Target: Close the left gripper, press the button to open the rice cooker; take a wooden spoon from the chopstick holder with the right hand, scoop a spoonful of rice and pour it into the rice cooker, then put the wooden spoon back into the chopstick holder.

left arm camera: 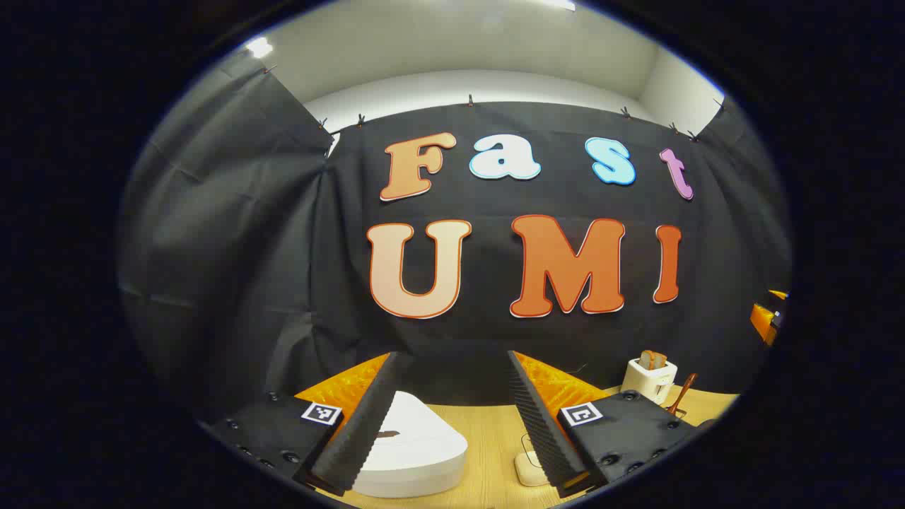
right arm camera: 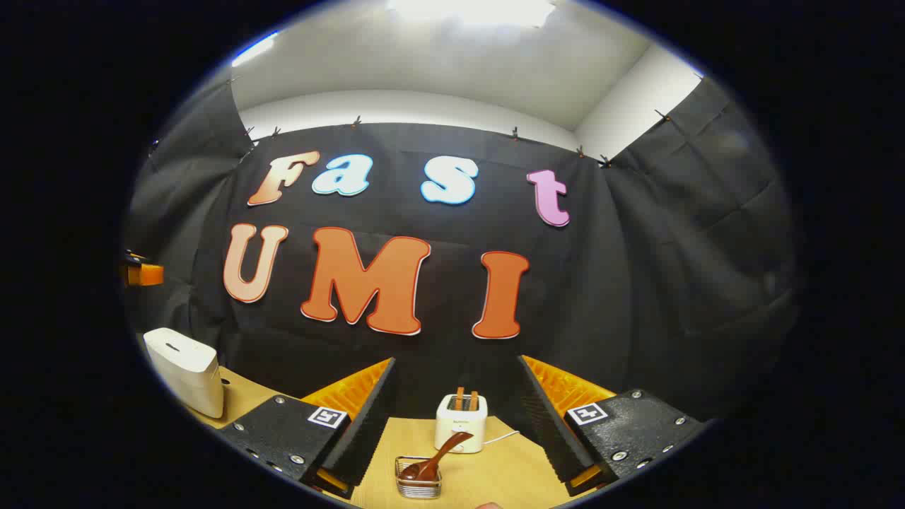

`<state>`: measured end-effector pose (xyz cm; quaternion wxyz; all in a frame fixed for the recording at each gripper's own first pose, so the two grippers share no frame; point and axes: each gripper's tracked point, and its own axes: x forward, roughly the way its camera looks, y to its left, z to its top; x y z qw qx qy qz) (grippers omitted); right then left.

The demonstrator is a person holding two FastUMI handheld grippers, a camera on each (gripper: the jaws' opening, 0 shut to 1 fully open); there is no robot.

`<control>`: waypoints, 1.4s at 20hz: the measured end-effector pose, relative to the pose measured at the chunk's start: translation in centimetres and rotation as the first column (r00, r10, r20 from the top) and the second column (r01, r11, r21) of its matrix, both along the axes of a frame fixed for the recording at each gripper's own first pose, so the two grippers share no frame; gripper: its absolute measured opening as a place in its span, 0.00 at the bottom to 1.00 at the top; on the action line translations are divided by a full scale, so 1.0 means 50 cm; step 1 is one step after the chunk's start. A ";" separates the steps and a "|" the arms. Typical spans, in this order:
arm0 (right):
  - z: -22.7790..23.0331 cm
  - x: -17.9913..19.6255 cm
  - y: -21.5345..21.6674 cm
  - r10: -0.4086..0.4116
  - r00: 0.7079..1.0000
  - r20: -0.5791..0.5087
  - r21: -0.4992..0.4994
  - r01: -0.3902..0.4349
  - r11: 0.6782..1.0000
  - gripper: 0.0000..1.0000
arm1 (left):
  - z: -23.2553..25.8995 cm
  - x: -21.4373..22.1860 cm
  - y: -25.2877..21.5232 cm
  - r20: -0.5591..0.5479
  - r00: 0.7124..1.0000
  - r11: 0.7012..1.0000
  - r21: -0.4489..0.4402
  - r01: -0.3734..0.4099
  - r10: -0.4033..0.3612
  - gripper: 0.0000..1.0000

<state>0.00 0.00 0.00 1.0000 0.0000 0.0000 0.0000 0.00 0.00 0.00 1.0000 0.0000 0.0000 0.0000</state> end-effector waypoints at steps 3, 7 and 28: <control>-0.044 0.027 0.049 0.071 0.997 -0.023 -0.014 -0.071 0.997 0.97 | -0.031 0.020 -0.010 0.006 0.999 0.996 0.074 -0.041 0.041 0.98; -0.093 0.051 0.073 0.132 0.988 -0.084 -0.004 -0.133 0.991 0.96 | -0.034 0.045 -0.045 0.034 0.998 0.995 0.088 -0.056 0.053 0.97; -0.142 0.076 0.031 0.172 0.974 -0.150 0.038 -0.168 0.985 0.95 | -0.030 0.087 0.008 -0.048 0.986 0.980 0.124 -0.155 0.162 0.25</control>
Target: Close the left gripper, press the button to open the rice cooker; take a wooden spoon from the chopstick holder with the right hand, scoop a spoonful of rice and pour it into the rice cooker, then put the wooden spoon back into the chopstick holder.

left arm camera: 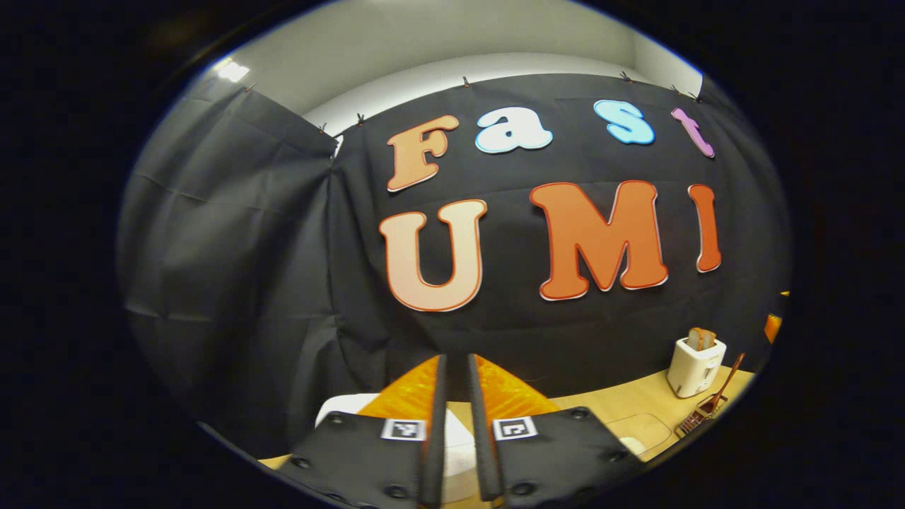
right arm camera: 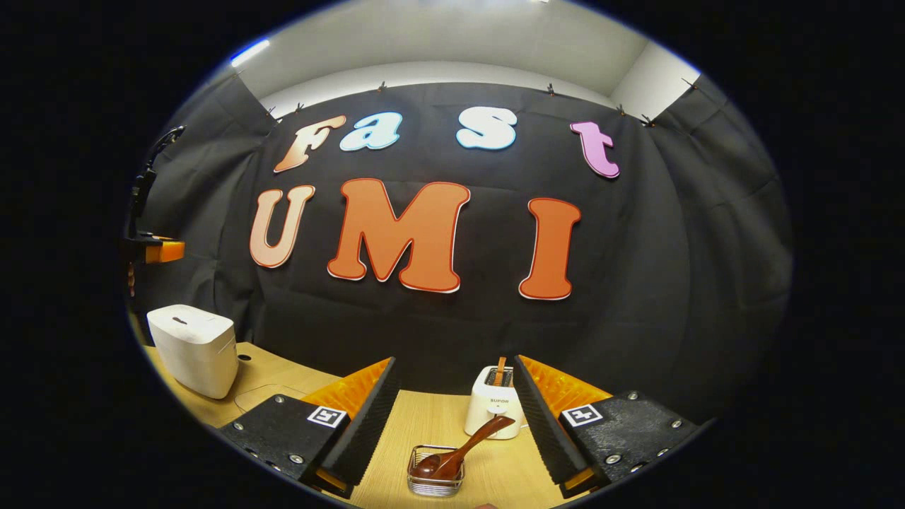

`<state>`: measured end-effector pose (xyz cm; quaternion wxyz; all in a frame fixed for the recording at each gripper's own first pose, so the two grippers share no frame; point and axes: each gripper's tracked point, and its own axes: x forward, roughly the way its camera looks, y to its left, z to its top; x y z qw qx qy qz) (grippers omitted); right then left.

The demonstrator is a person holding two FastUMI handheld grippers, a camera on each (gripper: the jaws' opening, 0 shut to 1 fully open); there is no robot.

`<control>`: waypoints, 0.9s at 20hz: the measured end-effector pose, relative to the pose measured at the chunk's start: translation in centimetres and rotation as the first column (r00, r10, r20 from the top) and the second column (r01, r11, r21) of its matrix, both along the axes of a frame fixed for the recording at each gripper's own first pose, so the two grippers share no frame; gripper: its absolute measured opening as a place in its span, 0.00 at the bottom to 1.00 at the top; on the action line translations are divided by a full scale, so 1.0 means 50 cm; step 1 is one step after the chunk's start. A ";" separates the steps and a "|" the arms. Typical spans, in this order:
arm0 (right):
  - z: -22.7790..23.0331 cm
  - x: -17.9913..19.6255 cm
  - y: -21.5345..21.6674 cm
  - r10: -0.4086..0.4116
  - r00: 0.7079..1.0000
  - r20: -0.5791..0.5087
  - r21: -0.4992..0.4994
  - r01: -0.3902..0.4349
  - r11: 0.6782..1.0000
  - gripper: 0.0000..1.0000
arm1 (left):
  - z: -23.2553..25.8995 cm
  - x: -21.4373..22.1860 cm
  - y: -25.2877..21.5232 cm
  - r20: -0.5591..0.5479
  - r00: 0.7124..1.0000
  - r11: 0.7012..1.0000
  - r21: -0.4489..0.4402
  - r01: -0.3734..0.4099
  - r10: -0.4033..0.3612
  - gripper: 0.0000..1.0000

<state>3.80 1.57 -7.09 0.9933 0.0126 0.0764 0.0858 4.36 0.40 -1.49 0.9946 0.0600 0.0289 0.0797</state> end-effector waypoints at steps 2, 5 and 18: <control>0.000 -0.001 -0.002 0.003 1.000 -0.003 0.007 -0.003 1.000 0.94 | 0.001 0.003 0.017 -0.015 1.000 1.000 -0.004 -0.027 0.027 0.05; -0.005 0.006 -0.013 -0.011 1.000 -0.012 0.001 0.011 1.000 0.94 | -0.016 0.026 0.048 -0.064 0.997 0.999 -0.025 -0.048 0.046 0.04; -0.032 0.023 -0.039 -0.022 0.998 -0.051 -0.004 0.021 1.000 0.94 | -0.206 0.078 0.153 -0.492 0.868 0.970 -0.173 -0.169 0.063 0.04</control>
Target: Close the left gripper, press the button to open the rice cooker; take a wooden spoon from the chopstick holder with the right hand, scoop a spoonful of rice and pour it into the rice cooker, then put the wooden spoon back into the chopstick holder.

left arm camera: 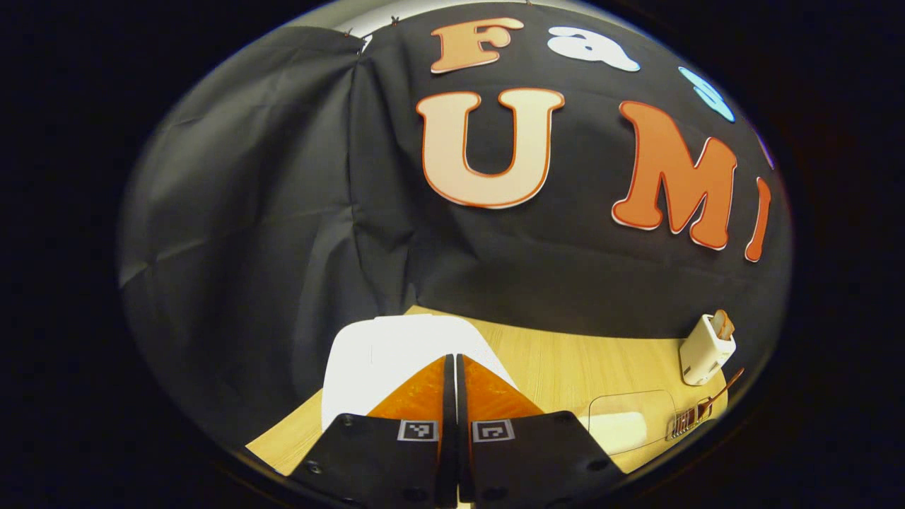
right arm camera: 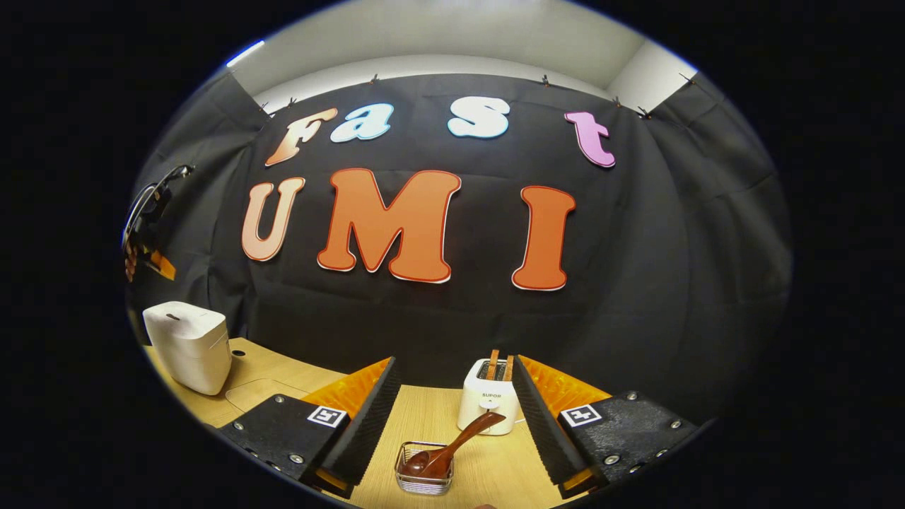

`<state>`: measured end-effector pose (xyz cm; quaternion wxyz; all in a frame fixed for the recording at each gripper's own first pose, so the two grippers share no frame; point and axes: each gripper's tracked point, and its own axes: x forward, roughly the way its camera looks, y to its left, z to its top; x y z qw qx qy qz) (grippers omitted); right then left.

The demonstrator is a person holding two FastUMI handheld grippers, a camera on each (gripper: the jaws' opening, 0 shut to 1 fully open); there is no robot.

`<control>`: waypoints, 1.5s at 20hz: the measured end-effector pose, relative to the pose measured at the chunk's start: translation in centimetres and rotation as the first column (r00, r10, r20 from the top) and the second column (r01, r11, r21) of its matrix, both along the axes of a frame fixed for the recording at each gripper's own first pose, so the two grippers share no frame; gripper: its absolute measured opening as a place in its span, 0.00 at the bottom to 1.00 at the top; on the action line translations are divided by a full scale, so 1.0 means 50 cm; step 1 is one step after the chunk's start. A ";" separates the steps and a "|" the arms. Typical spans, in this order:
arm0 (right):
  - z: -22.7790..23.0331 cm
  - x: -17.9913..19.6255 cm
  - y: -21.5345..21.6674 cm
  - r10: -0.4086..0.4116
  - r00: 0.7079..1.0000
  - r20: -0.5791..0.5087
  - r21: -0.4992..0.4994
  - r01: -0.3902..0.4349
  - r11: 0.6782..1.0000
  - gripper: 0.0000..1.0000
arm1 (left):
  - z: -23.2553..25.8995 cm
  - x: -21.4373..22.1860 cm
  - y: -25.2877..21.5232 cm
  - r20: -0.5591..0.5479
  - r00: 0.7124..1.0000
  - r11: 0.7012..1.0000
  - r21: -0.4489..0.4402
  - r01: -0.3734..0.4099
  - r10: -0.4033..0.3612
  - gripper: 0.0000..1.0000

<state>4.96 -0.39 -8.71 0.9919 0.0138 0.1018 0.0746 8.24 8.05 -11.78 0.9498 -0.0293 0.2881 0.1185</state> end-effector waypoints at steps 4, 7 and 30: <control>-0.021 0.002 -0.019 -0.019 0.999 -0.029 0.011 0.020 1.000 0.94 | -0.061 -0.010 0.009 -0.096 0.995 0.999 -0.049 -0.019 0.015 0.04; -0.039 0.001 -0.027 -0.023 0.998 -0.053 0.018 0.024 1.000 0.94 | -0.106 -0.017 0.017 -0.147 0.989 0.996 -0.084 -0.032 0.020 0.04; -0.157 -0.012 -0.051 -0.045 0.972 -0.231 0.011 0.049 0.999 0.94 | 0.020 0.028 0.039 0.067 0.996 0.997 0.061 -0.057 0.052 0.02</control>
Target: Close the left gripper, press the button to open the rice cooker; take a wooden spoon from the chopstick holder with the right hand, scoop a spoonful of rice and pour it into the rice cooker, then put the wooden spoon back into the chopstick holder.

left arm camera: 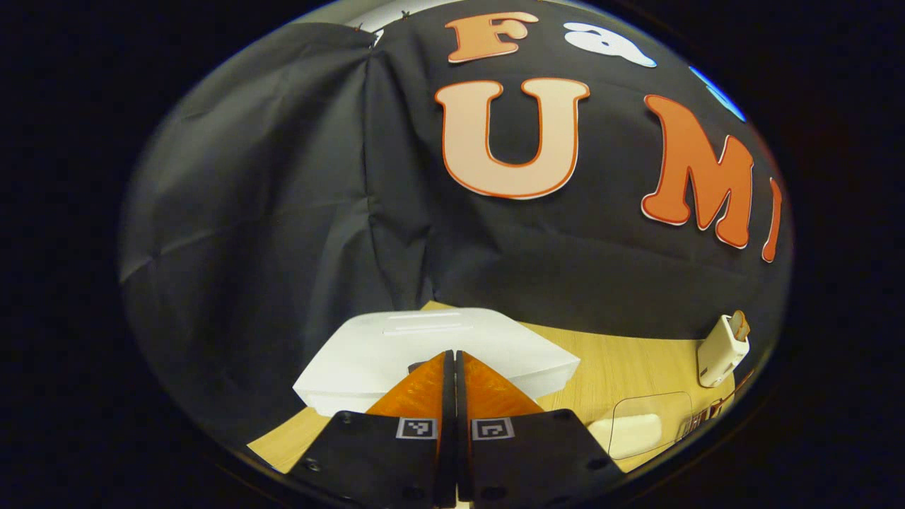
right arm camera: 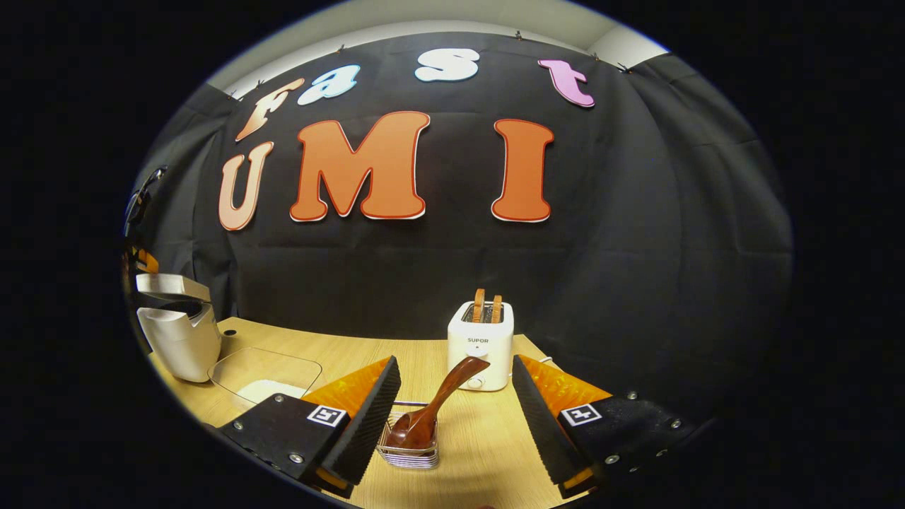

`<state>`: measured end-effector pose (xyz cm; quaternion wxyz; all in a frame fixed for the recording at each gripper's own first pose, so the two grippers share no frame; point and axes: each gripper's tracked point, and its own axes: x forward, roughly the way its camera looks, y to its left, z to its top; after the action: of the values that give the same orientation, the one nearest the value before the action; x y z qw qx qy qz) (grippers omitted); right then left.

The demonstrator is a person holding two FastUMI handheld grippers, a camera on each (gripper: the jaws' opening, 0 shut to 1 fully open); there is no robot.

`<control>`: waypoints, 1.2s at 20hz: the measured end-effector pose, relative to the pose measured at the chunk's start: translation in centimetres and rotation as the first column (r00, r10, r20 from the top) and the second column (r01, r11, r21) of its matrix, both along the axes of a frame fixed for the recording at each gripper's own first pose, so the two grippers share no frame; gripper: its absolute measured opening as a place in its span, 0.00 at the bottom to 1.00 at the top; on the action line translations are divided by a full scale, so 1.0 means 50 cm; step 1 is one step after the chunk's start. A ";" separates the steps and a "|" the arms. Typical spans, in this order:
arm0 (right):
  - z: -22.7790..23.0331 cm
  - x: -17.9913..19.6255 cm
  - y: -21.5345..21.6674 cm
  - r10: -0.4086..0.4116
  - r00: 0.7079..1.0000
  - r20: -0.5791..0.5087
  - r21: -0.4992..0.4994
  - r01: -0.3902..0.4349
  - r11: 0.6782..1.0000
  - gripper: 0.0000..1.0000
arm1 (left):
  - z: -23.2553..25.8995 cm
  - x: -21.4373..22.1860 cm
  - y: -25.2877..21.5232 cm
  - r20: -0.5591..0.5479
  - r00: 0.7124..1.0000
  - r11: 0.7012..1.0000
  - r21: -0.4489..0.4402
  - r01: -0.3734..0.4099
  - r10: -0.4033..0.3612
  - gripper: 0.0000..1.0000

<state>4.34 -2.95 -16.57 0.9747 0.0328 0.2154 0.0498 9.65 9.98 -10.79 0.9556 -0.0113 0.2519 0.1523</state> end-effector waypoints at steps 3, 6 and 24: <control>-0.016 -0.001 0.013 0.008 1.000 -0.025 0.012 -0.008 1.000 0.94 | 0.056 -0.005 -0.023 0.077 0.996 0.999 -0.001 0.034 -0.034 0.04; -0.034 0.004 0.018 0.010 0.999 -0.044 0.020 -0.010 1.000 0.94 | 0.084 -0.010 -0.038 0.151 0.986 0.997 0.038 0.071 -0.076 0.04; -0.174 0.108 0.028 -0.078 0.975 -0.207 0.286 0.136 0.949 0.80 | 0.037 -0.054 -0.089 0.187 0.969 0.983 0.116 0.141 -0.162 0.71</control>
<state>9.76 -1.54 -25.28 0.9342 0.1959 0.2969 0.0252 6.93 5.55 -8.96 0.9839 0.0420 0.1489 0.0897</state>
